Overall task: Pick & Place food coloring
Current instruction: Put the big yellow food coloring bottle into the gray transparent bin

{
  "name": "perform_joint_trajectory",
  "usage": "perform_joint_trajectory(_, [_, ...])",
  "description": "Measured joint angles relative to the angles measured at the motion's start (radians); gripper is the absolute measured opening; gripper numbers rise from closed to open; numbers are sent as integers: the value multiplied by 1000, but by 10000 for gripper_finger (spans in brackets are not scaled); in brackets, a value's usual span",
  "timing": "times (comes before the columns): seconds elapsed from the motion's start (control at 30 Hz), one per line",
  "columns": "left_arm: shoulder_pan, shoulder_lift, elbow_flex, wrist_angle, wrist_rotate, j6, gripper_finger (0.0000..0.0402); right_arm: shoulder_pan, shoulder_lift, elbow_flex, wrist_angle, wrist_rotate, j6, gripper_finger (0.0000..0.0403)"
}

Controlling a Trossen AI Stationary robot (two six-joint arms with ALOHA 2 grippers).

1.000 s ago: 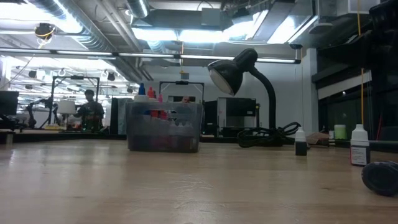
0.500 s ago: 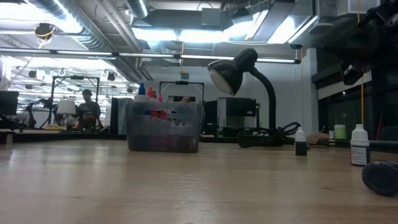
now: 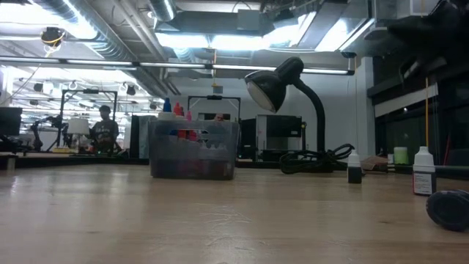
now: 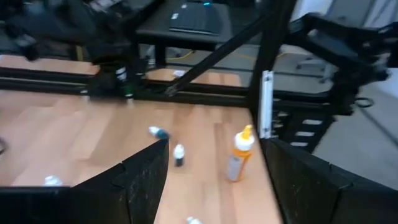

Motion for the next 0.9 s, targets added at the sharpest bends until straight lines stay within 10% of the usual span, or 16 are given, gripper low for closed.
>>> perform_joint_trajectory(0.6, [3, 0, 0, 9, 75, 66, 264, 0, 214, 246, -203, -15, 87, 141])
perform_joint_trajectory(0.9, [6, -5, 0, 42, 132, 70, 264, 0, 489, 426, -272, -256, 261, 147])
